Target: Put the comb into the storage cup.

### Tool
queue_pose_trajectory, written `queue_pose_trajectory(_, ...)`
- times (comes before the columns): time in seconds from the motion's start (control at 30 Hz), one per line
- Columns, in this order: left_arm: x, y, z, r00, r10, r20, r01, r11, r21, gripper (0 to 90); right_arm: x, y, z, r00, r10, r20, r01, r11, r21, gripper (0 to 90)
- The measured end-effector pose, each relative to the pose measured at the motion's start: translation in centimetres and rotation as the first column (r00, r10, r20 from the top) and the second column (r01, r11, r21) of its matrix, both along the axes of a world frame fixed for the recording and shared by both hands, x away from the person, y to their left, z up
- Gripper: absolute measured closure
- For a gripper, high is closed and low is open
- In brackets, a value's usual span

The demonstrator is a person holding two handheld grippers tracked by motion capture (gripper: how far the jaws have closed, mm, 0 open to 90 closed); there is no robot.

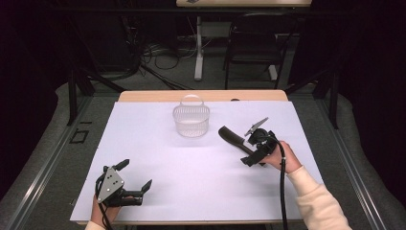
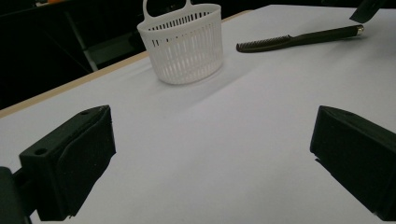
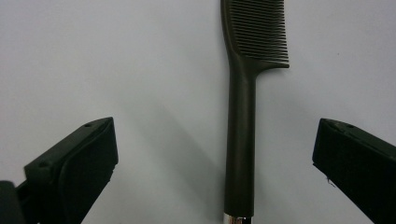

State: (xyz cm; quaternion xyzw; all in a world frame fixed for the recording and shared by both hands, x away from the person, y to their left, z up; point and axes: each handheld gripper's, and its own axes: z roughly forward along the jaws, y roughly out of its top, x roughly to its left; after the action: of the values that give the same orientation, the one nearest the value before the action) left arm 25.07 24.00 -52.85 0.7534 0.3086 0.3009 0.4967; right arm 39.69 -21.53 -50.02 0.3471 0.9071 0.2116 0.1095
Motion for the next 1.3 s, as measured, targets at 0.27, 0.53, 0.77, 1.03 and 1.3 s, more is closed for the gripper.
queue_pose_trajectory(0.27, 0.0, -0.1, 0.0, 1.0, -0.007, -0.002, 0.007, 1.0, 0.003, 0.0, 1.2, 0.7, -0.1, 0.9997, -0.01, -0.023, 0.009, 0.999, -0.051, 0.0)
queue_pose_trajectory(0.53, 0.1, -0.1, 0.0, 0.9998, -0.013, -0.014, 0.013, 0.9999, 0.004, 0.0, 2.7, 1.1, -0.8, 0.997, -0.054, -0.056, 0.048, 0.994, -0.103, 0.1)
queue_pose_trajectory(0.77, 0.1, -0.1, 0.0, 0.9998, -0.016, -0.015, 0.017, 0.9999, 0.003, 0.0, 3.3, 1.5, -1.1, 0.996, -0.061, -0.066, 0.053, 0.992, -0.117, 17.7)
queue_pose_trajectory(1.03, 0.1, -0.1, -0.1, 0.9997, -0.02, -0.017, 0.02, 0.9998, 0.002, 0.0, 3.8, 2.2, -1.3, 0.9978, -0.023, -0.063, 0.014, 0.989, -0.149, 47.2)
queue_pose_trajectory(1.3, 0.1, 0.0, -0.1, 0.9995, -0.02, -0.023, 0.02, 0.9998, -0.008, 0.0, 4.5, 2.8, -1.6, 0.9963, -0.018, -0.084, 0.003, 0.983, -0.182, 61.6)
